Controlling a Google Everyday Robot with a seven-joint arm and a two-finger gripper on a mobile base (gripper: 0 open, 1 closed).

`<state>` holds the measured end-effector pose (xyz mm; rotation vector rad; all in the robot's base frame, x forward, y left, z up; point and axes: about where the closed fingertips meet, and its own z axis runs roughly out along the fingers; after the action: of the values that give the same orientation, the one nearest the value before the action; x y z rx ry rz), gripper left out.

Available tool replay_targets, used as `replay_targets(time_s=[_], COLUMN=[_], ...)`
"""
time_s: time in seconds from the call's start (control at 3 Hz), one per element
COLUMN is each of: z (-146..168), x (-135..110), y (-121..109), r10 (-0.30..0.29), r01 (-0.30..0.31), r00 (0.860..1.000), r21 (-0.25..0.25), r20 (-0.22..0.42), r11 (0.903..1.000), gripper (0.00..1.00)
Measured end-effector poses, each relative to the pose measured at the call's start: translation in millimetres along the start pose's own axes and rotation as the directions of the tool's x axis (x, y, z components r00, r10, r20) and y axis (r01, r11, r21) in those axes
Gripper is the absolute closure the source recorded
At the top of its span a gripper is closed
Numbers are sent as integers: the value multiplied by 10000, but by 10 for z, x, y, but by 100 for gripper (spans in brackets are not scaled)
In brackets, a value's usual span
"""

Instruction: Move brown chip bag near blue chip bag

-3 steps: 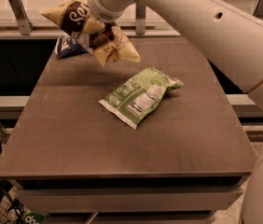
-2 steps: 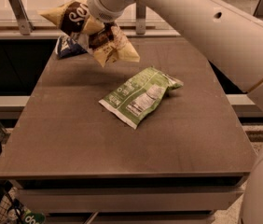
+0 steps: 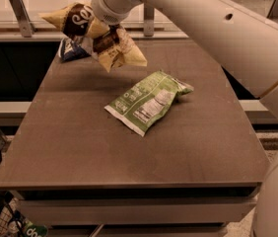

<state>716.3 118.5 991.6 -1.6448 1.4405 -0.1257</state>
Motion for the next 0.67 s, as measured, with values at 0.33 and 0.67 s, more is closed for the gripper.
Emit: replay_targets(time_s=[0.33, 0.67], z=[14, 26], x=[-6, -11], y=[12, 22], r10=[-9, -18], r01=[9, 18], r00=[10000, 10000], r21=[-27, -51], r20=[5, 10], r11=[10000, 10000], gripper=[35, 12])
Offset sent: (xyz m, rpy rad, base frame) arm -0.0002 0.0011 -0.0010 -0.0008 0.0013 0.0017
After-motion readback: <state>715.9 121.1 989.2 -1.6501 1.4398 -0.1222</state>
